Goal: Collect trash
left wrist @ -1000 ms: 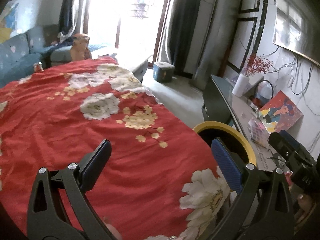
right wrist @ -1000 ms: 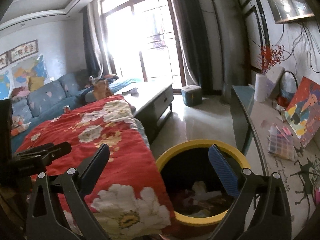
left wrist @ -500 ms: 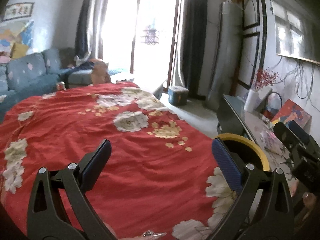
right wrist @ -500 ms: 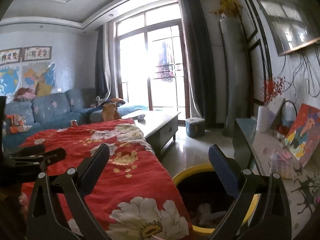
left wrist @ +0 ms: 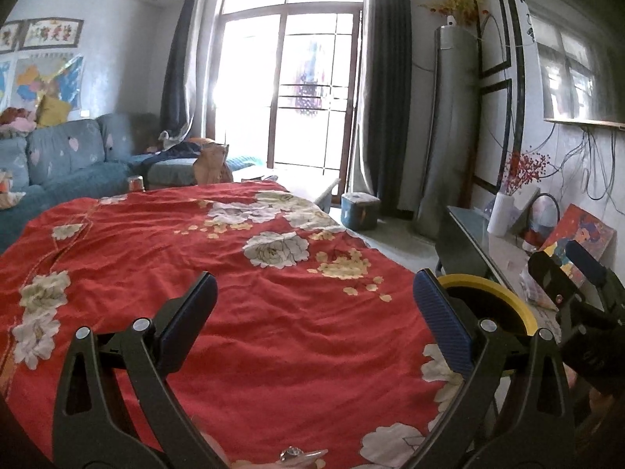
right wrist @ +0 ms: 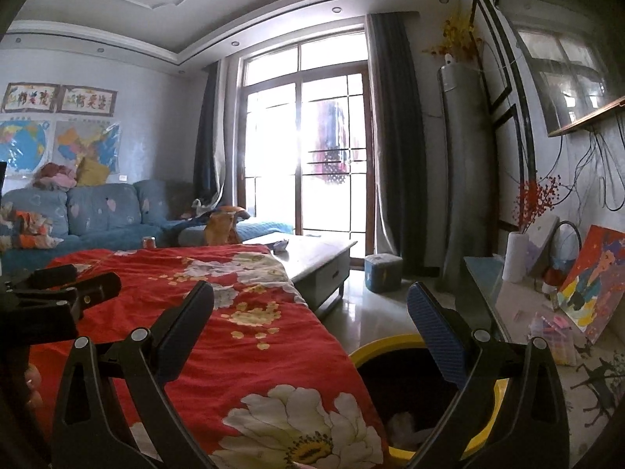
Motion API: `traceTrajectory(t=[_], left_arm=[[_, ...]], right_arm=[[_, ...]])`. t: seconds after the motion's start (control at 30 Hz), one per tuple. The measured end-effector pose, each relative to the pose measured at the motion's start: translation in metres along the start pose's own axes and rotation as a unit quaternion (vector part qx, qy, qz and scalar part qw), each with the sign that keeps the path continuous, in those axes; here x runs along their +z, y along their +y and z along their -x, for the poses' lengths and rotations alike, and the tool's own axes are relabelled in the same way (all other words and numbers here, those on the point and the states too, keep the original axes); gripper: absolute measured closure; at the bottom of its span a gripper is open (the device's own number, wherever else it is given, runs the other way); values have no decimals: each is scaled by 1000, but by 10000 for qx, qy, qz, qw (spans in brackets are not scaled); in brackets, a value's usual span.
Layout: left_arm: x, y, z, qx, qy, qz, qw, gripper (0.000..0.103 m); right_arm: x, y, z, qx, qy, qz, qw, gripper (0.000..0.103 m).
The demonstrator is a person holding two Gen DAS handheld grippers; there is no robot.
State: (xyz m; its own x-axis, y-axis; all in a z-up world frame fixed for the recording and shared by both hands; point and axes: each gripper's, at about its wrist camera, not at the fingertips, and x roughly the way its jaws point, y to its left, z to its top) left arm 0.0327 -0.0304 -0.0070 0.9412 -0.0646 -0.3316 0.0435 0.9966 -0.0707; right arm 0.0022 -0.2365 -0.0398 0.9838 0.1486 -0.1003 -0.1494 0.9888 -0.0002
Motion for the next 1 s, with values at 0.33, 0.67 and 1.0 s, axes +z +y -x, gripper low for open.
traceTrajectory(t=[0.33, 0.67, 1.0], left_arm=[[-4, -2, -1, -22, 58, 21, 10000, 11], [-6, -5, 0, 1, 19, -4, 10000, 11], [-6, -5, 0, 4, 20, -16, 10000, 11]], right_arm=[[-8, 0, -11, -18, 207, -80, 9998, 6], [-8, 2, -11, -17, 206, -84, 9998, 6], [-8, 1, -11, -26, 207, -92, 9997, 6]])
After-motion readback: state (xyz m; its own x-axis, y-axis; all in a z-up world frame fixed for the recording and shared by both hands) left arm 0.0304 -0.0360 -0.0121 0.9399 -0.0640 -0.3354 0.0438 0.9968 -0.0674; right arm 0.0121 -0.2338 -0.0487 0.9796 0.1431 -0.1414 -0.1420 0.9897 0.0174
